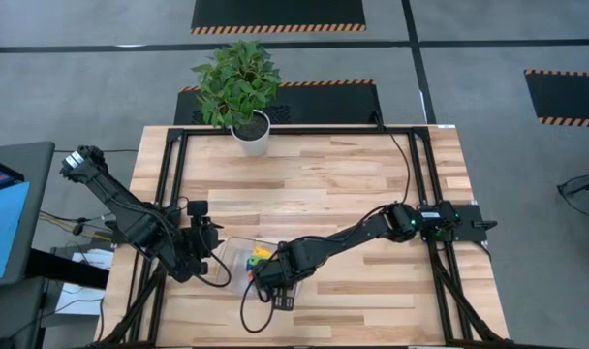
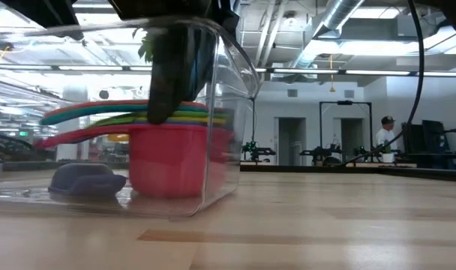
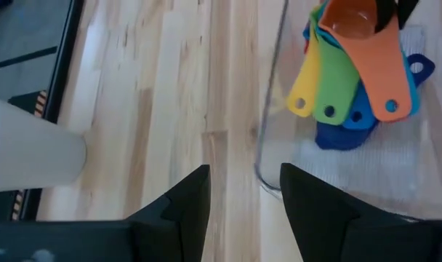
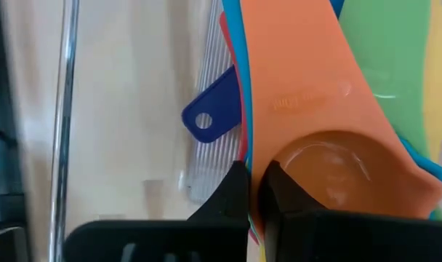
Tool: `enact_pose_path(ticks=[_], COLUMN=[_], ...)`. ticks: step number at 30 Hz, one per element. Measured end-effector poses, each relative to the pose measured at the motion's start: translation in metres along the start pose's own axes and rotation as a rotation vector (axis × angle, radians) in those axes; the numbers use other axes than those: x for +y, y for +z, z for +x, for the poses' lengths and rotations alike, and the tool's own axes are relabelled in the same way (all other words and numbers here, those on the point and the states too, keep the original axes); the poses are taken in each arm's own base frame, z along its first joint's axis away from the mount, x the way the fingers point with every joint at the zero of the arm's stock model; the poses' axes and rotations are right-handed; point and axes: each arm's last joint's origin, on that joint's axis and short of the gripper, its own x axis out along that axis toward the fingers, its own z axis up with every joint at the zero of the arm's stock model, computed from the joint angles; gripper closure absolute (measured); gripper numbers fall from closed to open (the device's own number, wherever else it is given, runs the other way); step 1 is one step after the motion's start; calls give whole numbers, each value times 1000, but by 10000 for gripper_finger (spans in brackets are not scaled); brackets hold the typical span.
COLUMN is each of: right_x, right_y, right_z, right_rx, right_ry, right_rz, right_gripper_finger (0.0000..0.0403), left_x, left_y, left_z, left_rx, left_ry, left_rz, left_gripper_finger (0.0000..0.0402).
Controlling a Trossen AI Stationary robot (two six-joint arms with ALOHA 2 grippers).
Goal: Nest measuring cups in basket
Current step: Remove the colored stacked measuring cups from the transparent bin
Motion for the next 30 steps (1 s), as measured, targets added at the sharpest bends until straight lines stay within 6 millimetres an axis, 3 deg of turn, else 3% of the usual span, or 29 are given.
enact_pose_path(ticks=[11,20,25,30], right_x=[1,2,2,2], right_y=[2,7,8,7], right_z=[-5,-25,-22,-4], right_rx=[-17,-47,-45,-5], right_ry=[-33,-25,-9,25], right_rz=[-2,-1,2,5], right_gripper_finger=[390,390,390,326], left_x=[0,1,2,2], left_y=[-1,-2,-3,-3], left_z=[0,0,0,0], left_rx=[7,17,22,23], left_ry=[4,10,16,16], left_rz=[-6,4,10,10], left_gripper_finger=[246,246,246,246])
